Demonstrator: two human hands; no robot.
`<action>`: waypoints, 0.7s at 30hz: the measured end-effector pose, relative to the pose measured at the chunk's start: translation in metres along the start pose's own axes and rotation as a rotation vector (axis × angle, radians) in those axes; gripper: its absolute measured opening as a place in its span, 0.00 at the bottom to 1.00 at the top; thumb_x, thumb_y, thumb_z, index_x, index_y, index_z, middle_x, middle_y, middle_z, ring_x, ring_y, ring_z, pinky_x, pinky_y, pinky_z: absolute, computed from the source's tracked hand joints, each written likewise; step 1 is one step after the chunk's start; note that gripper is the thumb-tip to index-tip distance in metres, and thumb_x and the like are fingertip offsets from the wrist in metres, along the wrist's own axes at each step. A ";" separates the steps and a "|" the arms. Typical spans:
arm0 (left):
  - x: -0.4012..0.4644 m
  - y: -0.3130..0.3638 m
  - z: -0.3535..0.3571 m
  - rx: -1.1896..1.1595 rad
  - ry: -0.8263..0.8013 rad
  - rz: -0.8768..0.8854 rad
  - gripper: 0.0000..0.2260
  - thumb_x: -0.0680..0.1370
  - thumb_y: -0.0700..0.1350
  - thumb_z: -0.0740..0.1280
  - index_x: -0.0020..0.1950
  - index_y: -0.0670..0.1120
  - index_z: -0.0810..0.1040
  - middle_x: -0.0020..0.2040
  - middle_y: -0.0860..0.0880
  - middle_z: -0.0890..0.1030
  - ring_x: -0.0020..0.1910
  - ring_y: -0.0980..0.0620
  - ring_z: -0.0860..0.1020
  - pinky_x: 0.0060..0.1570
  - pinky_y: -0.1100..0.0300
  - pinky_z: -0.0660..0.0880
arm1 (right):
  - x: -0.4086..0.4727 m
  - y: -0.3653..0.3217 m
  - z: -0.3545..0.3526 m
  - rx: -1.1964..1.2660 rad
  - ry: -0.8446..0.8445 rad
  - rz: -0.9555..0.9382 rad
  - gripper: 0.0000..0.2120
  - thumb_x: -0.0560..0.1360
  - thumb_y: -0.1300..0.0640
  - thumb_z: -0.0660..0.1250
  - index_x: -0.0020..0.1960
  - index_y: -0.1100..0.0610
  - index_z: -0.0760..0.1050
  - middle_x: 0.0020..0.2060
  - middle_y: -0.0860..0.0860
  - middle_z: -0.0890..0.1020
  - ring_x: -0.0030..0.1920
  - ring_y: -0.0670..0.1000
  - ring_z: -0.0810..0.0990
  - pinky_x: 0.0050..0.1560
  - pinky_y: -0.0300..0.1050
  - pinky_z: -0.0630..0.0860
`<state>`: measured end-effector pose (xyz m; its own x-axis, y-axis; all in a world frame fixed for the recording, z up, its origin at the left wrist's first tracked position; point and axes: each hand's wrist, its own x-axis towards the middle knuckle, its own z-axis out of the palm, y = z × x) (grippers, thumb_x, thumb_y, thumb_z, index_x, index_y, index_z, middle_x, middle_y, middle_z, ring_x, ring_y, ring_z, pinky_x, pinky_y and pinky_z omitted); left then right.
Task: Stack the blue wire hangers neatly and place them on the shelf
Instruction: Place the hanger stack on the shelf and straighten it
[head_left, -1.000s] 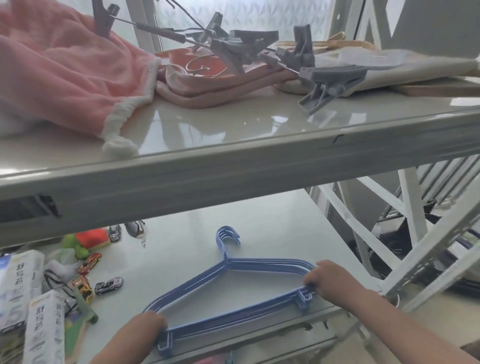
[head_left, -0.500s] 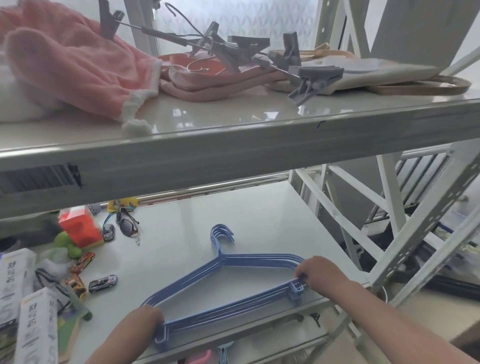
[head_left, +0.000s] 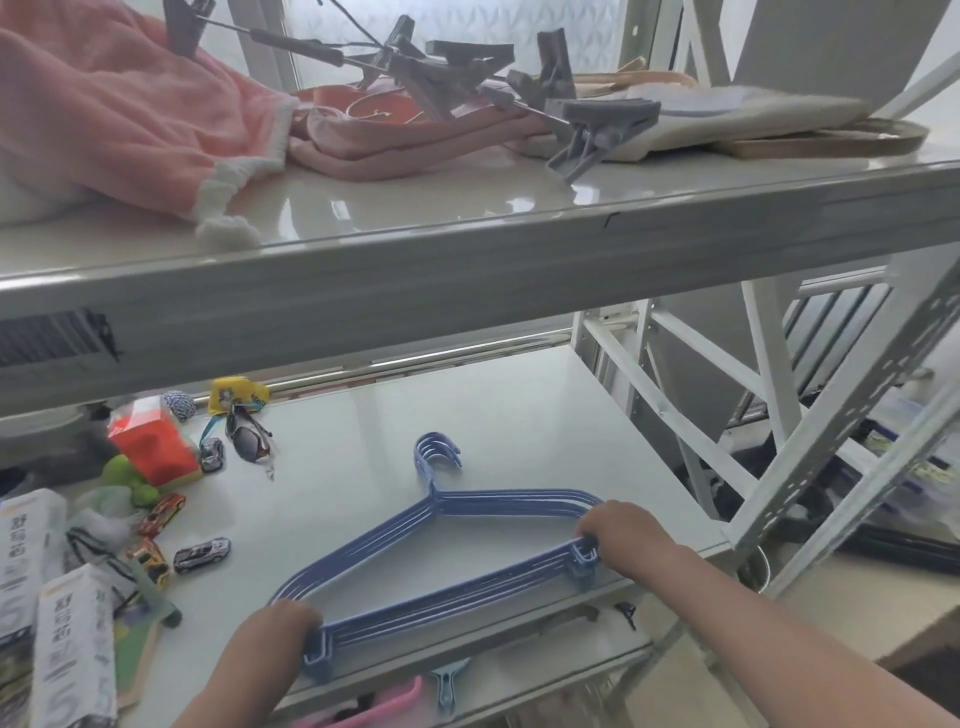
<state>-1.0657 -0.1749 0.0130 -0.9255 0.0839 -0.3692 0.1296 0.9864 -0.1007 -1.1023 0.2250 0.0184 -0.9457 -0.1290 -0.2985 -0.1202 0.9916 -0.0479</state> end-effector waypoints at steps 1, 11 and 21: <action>-0.001 0.003 -0.006 0.038 -0.034 0.037 0.13 0.77 0.39 0.60 0.58 0.47 0.78 0.58 0.50 0.80 0.58 0.51 0.78 0.54 0.62 0.73 | 0.000 0.001 0.001 -0.003 0.004 0.000 0.15 0.68 0.66 0.61 0.46 0.51 0.80 0.39 0.48 0.75 0.40 0.52 0.73 0.41 0.41 0.69; 0.010 -0.002 0.001 0.114 -0.057 0.139 0.15 0.75 0.36 0.59 0.56 0.49 0.79 0.59 0.51 0.80 0.60 0.53 0.77 0.58 0.64 0.70 | 0.001 0.000 0.000 -0.092 -0.010 -0.028 0.08 0.68 0.61 0.64 0.41 0.50 0.77 0.37 0.49 0.76 0.40 0.54 0.75 0.39 0.41 0.67; 0.015 -0.017 0.017 -0.060 -0.028 0.136 0.15 0.70 0.36 0.59 0.28 0.52 0.62 0.32 0.57 0.64 0.54 0.53 0.79 0.50 0.63 0.72 | -0.005 0.003 0.005 -0.054 0.063 -0.097 0.12 0.65 0.65 0.59 0.36 0.48 0.71 0.33 0.49 0.76 0.38 0.53 0.69 0.38 0.41 0.64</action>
<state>-1.0757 -0.1926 -0.0063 -0.8906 0.2137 -0.4014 0.2305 0.9730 0.0066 -1.0965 0.2288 0.0152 -0.9456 -0.2252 -0.2348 -0.2265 0.9738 -0.0218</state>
